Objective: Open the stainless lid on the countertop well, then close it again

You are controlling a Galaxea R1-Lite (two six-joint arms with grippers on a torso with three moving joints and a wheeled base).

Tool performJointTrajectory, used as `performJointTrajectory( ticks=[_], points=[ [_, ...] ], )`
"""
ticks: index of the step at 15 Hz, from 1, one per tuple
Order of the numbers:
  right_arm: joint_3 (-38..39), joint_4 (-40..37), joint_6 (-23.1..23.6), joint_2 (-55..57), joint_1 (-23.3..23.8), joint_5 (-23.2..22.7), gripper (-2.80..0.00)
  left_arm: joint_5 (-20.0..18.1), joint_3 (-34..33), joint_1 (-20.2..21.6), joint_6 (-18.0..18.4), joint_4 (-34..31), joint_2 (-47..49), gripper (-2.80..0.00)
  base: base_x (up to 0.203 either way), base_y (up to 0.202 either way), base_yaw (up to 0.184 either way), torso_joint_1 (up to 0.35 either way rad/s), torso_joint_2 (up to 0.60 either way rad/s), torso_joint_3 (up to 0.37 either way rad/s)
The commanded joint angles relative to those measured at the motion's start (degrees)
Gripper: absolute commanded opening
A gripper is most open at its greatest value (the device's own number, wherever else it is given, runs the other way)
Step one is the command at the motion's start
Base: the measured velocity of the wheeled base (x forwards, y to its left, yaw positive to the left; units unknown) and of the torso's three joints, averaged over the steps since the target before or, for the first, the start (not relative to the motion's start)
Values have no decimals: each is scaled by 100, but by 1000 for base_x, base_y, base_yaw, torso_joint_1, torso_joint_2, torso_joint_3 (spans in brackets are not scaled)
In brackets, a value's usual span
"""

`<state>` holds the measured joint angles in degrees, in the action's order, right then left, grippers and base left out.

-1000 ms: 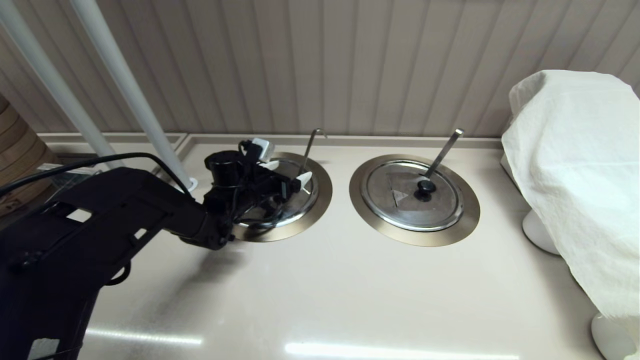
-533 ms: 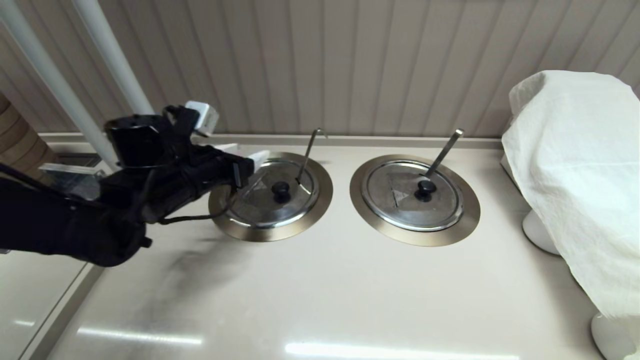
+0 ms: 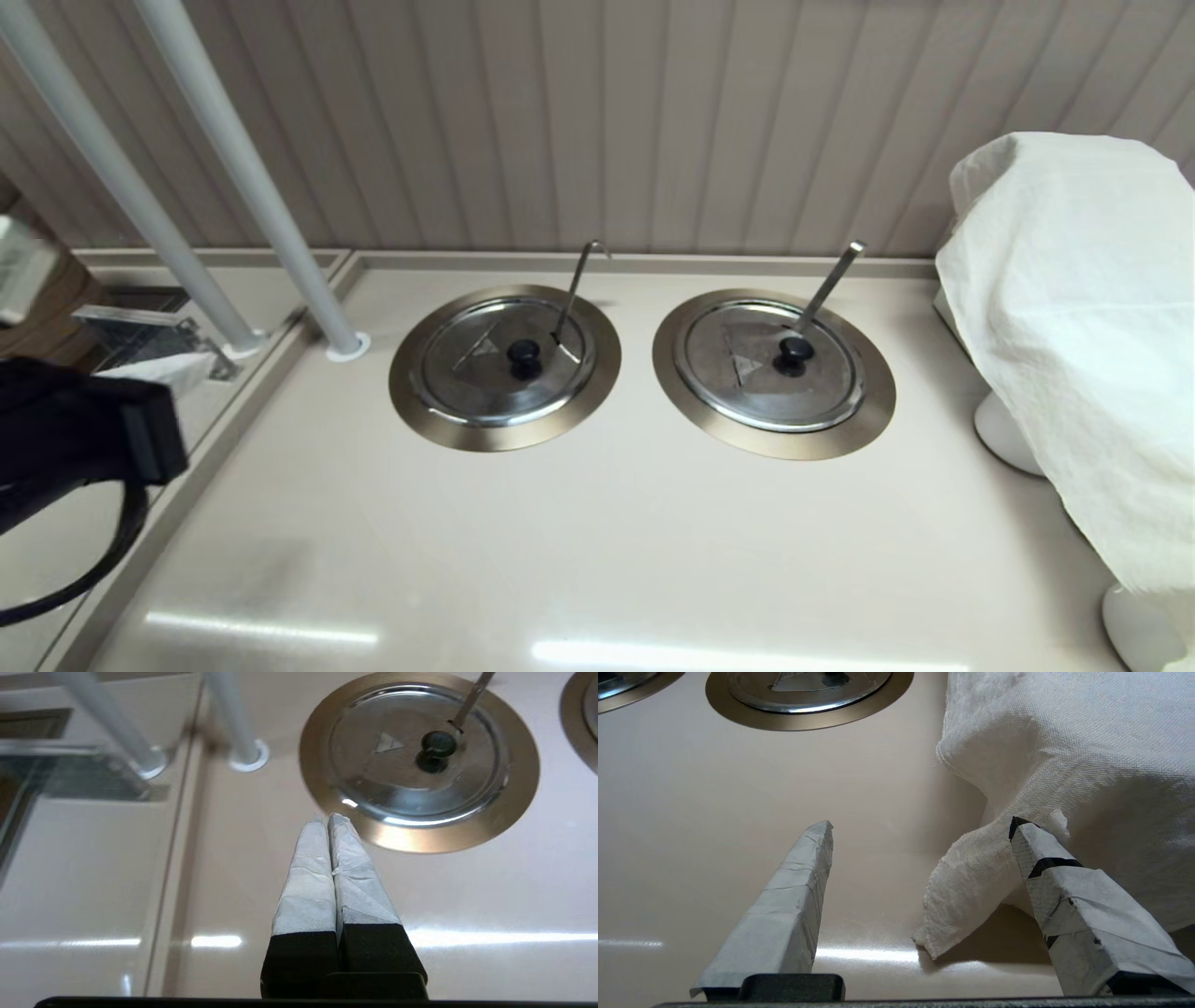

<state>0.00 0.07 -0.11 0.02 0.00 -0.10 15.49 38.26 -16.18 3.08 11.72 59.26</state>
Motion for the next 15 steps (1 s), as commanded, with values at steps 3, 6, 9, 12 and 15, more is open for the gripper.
performJointTrajectory(
  ticks=[3,6,9,12,15],
  points=[
    [0,1,2,-2,0,1,0,1135,-234,145,-3,-1378,-2455,-280,0,0,0,0,0,0],
    [0,1,2,-2,0,1,0,1423,-340,1232,12,-1750,-3277,-280,0,0,0,0,0,0],
    [0,1,-2,-2,0,1,0,1343,-920,1368,25,-1826,-3876,-280,0,0,0,0,0,0],
    [0,1,1,5,0,-6,0,1355,-1556,1667,28,-1812,-4425,-280,0,0,0,0,0,0],
    [0,1,-3,-2,0,1,0,542,-2091,1744,251,-1620,-5069,-280,0,0,0,0,0,0]
  ],
)
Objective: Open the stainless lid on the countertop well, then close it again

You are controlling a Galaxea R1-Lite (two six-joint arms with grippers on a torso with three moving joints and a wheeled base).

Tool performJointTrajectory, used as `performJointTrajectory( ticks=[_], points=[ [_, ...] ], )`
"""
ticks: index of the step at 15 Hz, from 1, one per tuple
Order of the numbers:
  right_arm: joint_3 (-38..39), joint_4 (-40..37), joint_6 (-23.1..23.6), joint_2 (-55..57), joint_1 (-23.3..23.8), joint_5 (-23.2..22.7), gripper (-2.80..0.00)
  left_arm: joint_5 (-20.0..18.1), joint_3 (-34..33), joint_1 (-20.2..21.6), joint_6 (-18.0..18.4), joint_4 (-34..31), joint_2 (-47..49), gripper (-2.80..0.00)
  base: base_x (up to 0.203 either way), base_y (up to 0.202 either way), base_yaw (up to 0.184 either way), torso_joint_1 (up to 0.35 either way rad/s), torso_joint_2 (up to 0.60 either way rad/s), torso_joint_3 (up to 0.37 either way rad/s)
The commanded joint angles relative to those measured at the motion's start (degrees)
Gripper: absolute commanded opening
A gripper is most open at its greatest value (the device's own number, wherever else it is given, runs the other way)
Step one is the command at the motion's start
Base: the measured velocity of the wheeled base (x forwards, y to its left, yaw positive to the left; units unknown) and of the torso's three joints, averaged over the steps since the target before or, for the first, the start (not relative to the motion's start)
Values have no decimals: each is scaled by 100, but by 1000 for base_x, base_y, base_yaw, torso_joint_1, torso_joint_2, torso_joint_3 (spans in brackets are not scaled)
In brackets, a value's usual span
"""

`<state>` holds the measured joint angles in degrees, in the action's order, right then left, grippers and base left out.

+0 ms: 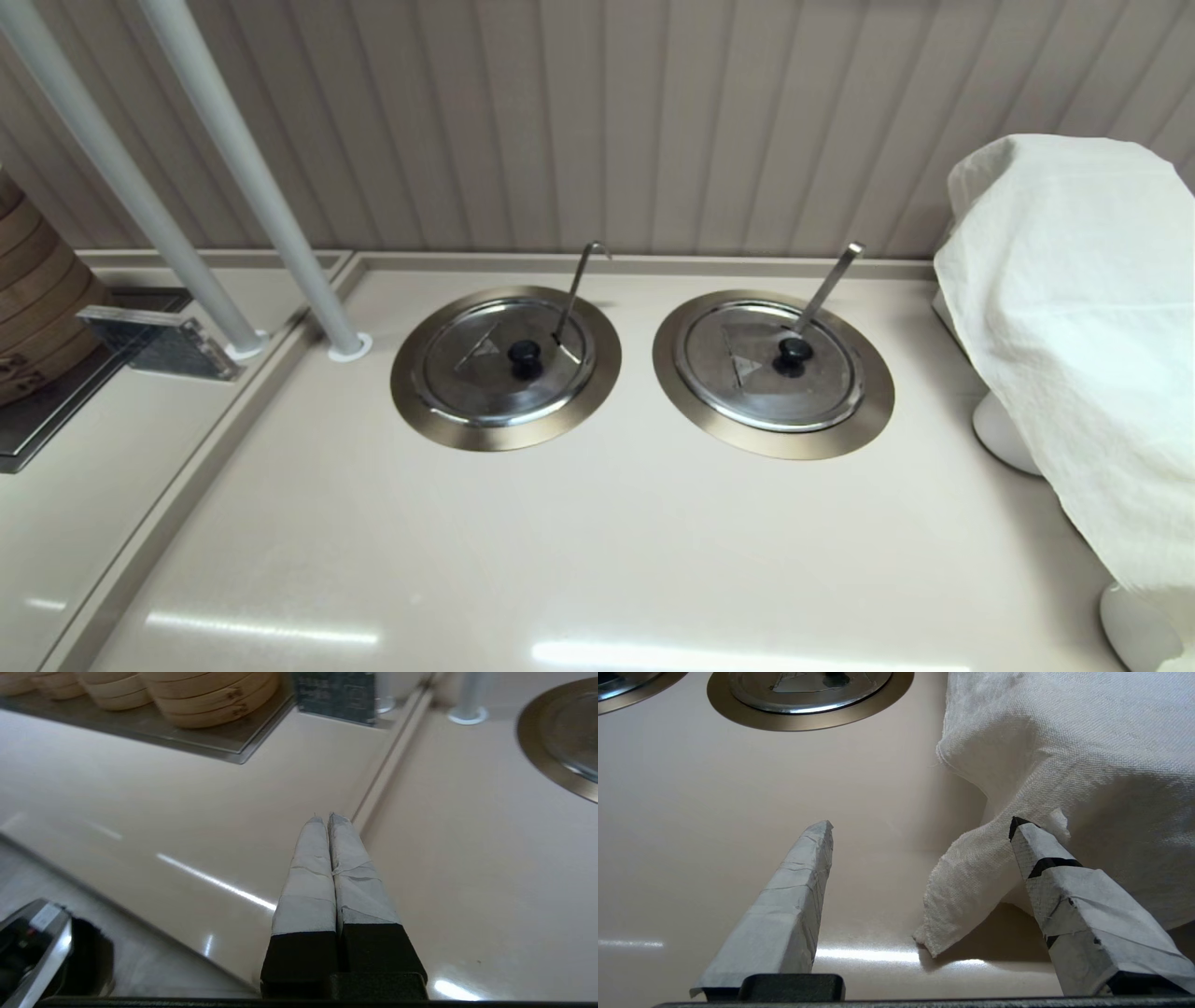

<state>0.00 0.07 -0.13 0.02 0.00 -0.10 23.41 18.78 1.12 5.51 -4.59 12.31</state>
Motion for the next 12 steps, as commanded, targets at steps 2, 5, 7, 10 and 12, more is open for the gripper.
performJointTrajectory(
  ticks=[2,5,7,10,12],
  points=[
    [0,1,5,-2,0,1,0,-1906,-422,-38,83,175,-1070,-280,0,0,0,0,0,0],
    [0,1,-2,-2,0,-8,0,-2718,-1475,-71,162,297,-1225,-280,0,0,0,0,0,0],
    [0,1,5,-2,0,0,0,-2682,-1895,-76,558,402,-1223,-280,0,0,0,0,0,0],
    [0,1,5,-2,0,-4,0,-2664,-1887,-77,400,408,-1222,-280,0,0,0,0,0,0],
    [0,1,5,-2,0,1,0,-2657,-1887,-77,242,415,-1222,-280,0,0,0,0,0,0]
  ],
)
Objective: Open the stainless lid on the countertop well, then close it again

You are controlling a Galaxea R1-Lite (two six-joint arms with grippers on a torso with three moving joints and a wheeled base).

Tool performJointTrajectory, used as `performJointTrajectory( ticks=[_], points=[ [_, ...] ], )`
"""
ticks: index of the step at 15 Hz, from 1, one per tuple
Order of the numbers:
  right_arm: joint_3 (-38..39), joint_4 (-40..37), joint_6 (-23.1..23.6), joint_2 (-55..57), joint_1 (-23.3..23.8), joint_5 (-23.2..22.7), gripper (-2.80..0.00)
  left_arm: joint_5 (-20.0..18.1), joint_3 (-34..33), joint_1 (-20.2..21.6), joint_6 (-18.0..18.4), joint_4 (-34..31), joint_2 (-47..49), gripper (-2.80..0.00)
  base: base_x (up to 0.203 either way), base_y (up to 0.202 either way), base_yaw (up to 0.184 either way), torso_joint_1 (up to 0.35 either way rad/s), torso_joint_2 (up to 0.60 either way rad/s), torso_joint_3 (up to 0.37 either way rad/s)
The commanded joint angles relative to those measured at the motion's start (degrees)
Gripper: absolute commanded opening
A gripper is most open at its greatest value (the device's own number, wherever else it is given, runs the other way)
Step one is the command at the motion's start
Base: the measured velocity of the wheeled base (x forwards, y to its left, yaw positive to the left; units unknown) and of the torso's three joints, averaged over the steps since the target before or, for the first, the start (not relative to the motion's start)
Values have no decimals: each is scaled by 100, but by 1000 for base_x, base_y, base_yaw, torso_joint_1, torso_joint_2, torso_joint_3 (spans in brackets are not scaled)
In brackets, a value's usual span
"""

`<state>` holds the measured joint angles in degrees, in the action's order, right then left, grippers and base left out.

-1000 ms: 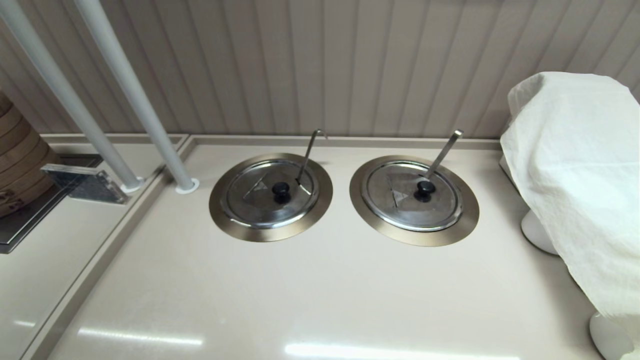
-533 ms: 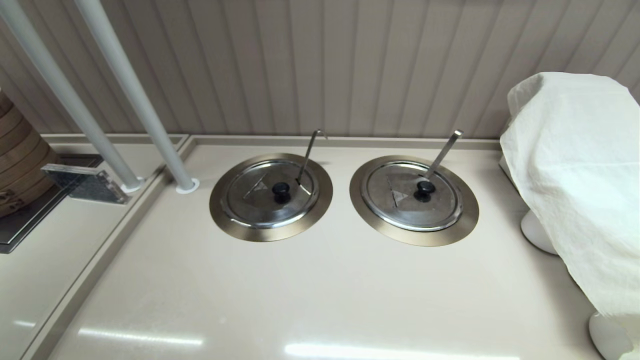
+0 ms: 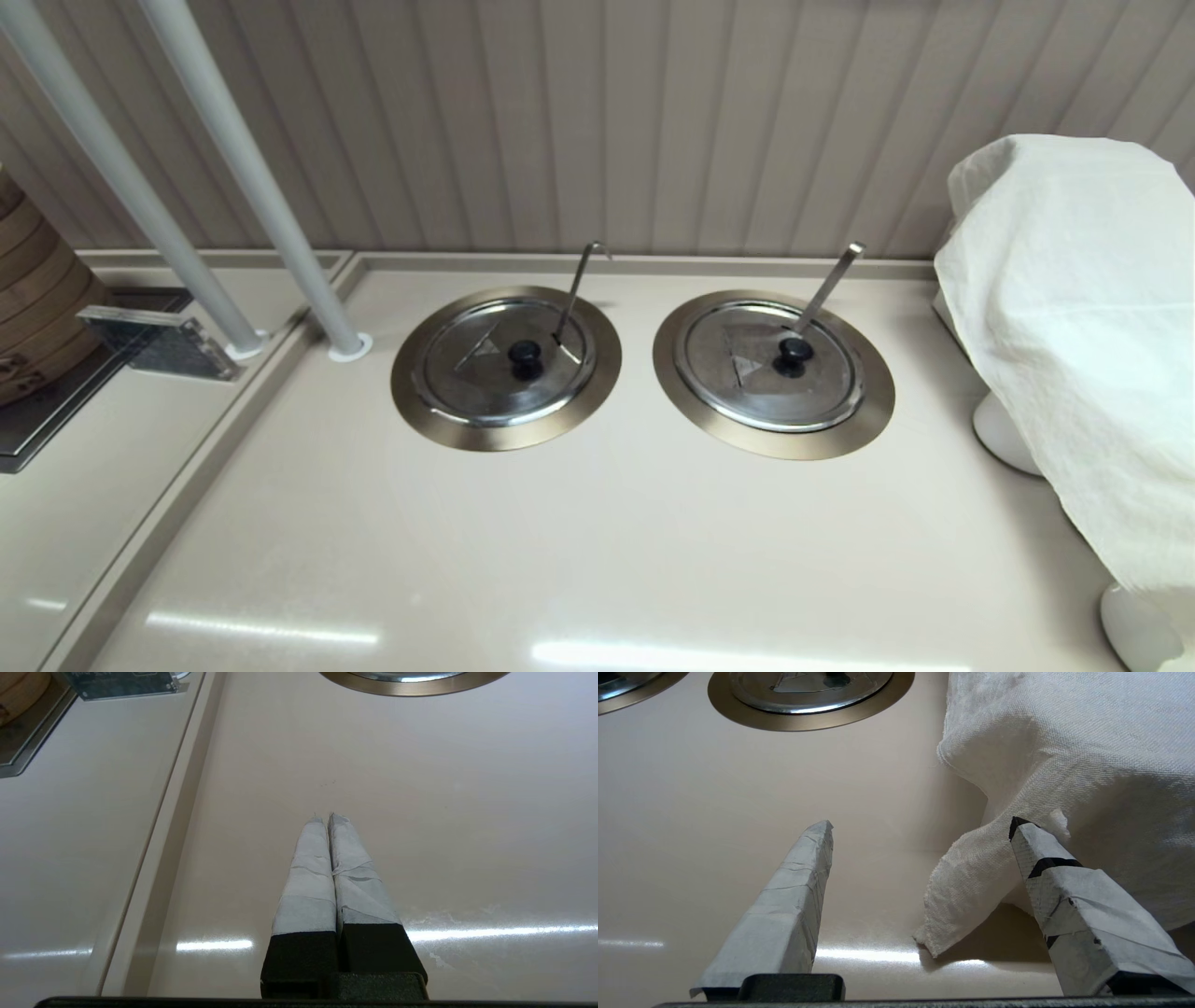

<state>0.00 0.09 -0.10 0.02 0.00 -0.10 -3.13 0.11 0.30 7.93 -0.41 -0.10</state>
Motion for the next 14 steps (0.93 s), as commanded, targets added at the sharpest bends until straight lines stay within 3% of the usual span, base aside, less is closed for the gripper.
performJointTrajectory(
  ticks=[1,4,14],
  points=[
    [0,0,1,-2,0,1,0,-3,-20,5,-50,-2,19,-280,0,0,0,0,0,0],
    [0,0,1,-2,0,-5,0,58,-20,5,-213,-2,19,-280,0,0,0,0,0,0],
    [0,0,-1,-2,0,-1,0,58,-20,5,-195,-5,19,-280,0,0,0,0,0,0]
  ],
)
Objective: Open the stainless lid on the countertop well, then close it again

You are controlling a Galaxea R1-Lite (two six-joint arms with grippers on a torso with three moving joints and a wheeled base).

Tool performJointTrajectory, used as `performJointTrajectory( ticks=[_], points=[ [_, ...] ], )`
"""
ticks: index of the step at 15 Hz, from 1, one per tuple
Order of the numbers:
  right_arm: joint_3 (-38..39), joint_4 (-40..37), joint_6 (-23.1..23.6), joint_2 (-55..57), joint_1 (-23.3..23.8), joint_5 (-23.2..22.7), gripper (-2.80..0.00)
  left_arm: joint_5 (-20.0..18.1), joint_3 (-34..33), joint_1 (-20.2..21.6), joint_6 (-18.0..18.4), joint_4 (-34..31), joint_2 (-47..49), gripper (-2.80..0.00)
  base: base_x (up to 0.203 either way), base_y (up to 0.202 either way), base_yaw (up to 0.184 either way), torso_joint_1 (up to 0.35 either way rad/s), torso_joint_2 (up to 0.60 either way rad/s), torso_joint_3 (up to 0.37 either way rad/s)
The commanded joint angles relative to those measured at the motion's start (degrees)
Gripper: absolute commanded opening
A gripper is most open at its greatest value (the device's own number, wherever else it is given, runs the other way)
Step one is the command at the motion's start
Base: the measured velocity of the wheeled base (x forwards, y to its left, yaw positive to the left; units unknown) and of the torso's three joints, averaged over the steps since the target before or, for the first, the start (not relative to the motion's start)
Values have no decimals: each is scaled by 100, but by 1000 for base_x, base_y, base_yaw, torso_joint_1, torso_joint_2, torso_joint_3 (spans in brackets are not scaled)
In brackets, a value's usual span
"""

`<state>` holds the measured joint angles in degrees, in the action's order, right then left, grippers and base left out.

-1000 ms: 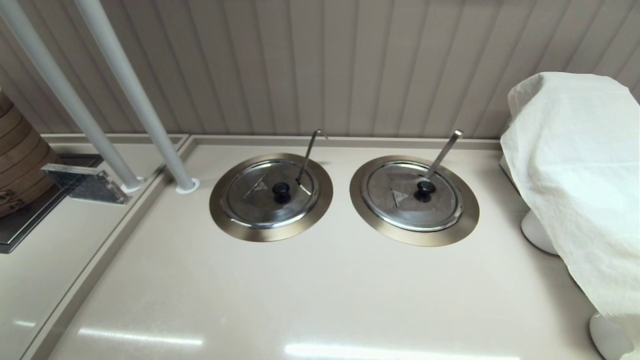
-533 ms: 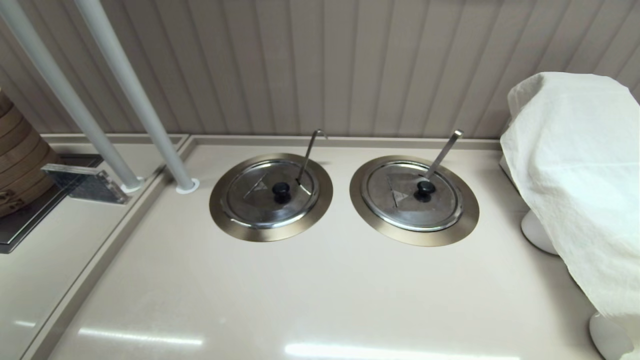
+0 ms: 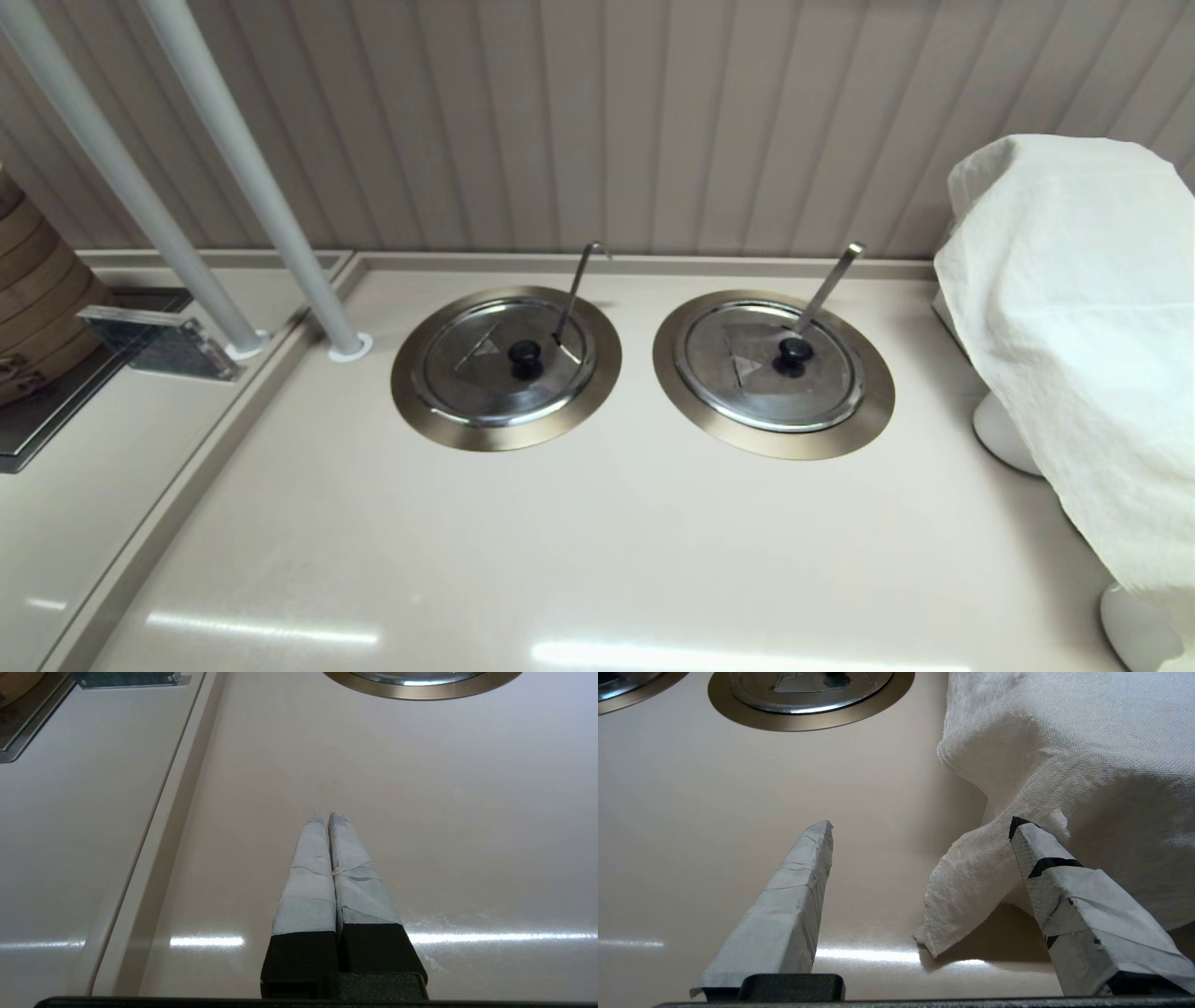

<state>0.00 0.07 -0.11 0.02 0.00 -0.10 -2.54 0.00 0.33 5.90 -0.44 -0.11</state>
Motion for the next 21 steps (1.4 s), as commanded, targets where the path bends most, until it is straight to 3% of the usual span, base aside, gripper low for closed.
performJointTrajectory(
  ticks=[1,21],
  points=[
    [0,1,2,-2,0,1,0,-1,-9,2,-1,0,20,-280,0,0,0,0,0,0],
    [0,1,-1,-2,0,-2,0,-1,-9,2,-1,0,20,-280,0,0,0,0,0,0]
  ],
)
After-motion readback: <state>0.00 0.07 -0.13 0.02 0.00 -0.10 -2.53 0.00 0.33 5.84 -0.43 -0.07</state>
